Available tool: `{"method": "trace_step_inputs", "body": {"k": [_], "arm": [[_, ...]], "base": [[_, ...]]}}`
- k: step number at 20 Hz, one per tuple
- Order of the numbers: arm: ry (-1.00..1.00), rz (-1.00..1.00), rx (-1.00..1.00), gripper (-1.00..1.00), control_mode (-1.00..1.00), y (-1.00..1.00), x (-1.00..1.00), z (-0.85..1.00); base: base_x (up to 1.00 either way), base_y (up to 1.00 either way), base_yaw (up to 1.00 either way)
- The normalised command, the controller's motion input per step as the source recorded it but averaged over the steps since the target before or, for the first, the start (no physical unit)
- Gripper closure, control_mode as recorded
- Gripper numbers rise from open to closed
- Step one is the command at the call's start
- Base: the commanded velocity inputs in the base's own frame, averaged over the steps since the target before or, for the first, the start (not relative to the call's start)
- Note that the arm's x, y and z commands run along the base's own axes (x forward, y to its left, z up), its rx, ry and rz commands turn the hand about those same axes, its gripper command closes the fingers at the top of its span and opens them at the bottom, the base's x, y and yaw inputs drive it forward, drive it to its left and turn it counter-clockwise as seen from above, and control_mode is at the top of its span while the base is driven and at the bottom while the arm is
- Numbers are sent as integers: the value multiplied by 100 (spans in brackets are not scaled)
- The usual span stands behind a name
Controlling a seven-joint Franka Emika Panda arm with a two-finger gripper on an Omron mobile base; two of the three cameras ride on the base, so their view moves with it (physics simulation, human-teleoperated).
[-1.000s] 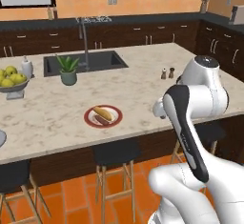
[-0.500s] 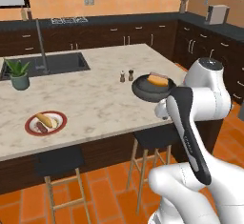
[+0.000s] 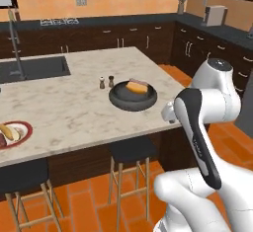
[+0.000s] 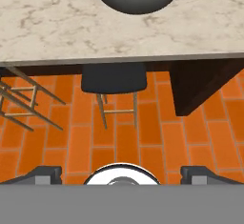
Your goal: Place one bun and one sausage from the bowl on each plate.
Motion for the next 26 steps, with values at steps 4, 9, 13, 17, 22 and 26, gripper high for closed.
{"method": "trace_step_inputs", "body": {"k": [4, 9, 13, 17, 22, 26], "arm": [[0, 0, 0, -100, 100, 0, 0, 0], [0, 0, 0, -100, 100, 0, 0, 0], [0, 0, 0, -100, 100, 0, 0, 0], [0, 0, 0, -100, 100, 0, 0, 0], [0, 0, 0, -100, 100, 0, 0, 0], [0, 0, 0, -100, 100, 0, 0, 0]], "base": [[35, -17, 12], [51, -38, 15], [63, -73, 5], [73, -73, 8], [34, -15, 15], [13, 0, 15]]}}
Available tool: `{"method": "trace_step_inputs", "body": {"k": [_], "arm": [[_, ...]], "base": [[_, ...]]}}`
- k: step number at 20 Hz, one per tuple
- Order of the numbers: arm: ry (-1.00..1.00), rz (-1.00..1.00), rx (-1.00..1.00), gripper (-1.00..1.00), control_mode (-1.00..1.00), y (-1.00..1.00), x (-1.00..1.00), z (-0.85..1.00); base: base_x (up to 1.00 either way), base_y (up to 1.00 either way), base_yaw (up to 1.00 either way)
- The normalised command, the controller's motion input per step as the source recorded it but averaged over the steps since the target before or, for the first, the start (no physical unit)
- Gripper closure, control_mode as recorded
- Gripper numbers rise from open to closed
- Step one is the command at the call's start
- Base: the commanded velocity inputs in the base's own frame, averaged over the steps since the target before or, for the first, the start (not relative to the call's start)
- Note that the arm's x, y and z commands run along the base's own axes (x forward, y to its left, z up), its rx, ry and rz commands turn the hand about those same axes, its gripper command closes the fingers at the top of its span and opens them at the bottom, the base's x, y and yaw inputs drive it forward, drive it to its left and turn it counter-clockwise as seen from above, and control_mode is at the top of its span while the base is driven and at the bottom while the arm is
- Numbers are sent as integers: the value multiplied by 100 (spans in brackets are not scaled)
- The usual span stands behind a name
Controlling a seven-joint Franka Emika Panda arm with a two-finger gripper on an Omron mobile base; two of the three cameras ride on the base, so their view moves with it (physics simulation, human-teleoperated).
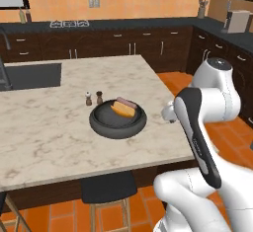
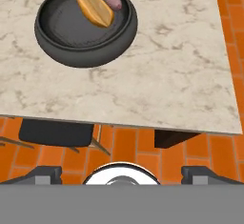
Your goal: Place one bun and one sausage from the bowl on each plate.
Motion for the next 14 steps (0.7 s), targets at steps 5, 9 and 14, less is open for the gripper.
{"method": "trace_step_inputs", "body": {"k": [5, 9, 14], "arm": [[0, 4, 0, -100, -100, 3, 38, 1], [0, 24, 0, -100, -100, 3, 100, 9], [0, 13, -6, -100, -100, 14, 100, 0]], "base": [[0, 0, 0], [0, 0, 0], [0, 0, 0]]}}
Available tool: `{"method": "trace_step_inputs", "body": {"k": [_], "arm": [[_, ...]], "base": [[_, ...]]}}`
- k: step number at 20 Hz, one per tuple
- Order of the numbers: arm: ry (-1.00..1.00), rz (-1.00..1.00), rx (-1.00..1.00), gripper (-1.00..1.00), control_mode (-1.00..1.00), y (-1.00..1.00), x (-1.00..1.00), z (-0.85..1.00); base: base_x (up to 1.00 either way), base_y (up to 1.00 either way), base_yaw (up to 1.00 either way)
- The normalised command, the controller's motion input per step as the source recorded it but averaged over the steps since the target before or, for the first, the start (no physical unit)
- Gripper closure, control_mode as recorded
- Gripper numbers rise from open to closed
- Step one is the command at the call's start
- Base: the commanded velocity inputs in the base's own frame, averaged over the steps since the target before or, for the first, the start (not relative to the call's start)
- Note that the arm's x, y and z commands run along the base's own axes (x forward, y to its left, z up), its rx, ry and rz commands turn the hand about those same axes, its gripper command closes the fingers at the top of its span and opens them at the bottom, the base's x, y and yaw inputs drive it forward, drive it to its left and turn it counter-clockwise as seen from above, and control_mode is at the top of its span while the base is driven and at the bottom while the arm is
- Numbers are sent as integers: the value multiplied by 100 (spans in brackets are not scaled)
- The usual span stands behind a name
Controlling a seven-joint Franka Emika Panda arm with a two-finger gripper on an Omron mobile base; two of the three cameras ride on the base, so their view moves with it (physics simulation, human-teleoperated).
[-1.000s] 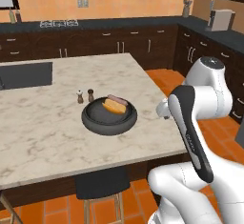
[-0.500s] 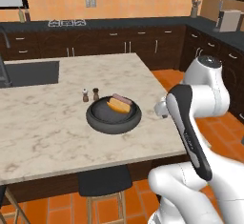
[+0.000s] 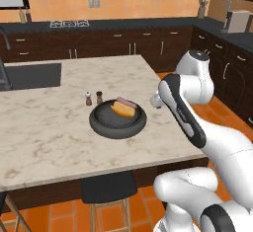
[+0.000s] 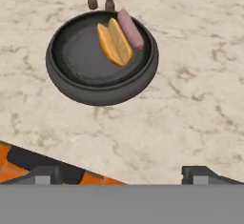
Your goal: Place one bun and one sausage from the bowl on each plate.
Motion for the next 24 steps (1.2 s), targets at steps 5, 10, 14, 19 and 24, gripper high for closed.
{"method": "trace_step_inputs", "body": {"k": [5, 10, 14, 19, 24], "arm": [[11, -1, -19, -100, -100, 44, 100, -8], [5, -2, -8, -100, -100, 46, 87, -64], [-1, -2, 0, -100, -100, 16, 75, -31], [5, -2, 0, -100, -100, 16, 62, -76], [3, -3, 0, -100, -100, 21, 68, -15]], "base": [[0, 0, 0], [0, 0, 0], [0, 0, 0], [0, 0, 0], [0, 0, 0]]}}
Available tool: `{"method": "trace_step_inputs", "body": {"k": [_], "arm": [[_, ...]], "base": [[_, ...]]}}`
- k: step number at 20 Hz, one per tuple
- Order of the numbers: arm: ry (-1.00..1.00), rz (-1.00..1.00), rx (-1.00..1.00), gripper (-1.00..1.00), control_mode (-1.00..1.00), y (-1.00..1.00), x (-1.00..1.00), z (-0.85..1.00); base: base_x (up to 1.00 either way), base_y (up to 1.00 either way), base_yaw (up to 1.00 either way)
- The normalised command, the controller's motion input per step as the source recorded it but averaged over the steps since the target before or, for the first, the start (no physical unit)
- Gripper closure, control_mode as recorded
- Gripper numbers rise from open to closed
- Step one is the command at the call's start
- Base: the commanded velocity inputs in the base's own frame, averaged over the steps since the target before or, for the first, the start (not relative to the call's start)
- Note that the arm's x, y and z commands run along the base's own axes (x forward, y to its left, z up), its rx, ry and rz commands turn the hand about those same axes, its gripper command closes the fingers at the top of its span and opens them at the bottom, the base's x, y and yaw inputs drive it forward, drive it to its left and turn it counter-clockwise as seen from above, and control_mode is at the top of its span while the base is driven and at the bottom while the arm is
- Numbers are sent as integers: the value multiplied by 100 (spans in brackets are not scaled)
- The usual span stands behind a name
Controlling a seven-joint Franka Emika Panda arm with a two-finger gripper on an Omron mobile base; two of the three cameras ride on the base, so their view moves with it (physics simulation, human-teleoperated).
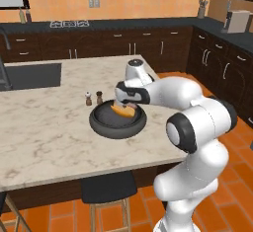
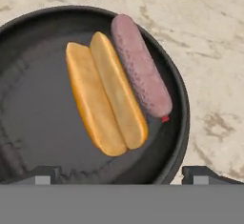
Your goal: Place one bun and one sausage from the bowl on each plate.
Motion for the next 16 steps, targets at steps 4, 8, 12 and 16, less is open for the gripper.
{"method": "trace_step_inputs", "body": {"k": [4, 8, 12, 16], "arm": [[4, -4, 0, -100, -100, 18, 71, -27], [4, 0, 0, -100, -100, 18, 29, -53], [5, -1, 0, -100, -100, 12, 16, -25], [0, 0, 0, -100, -100, 0, 12, -6]], "base": [[0, 0, 0], [0, 0, 0], [0, 0, 0], [0, 0, 0]]}}
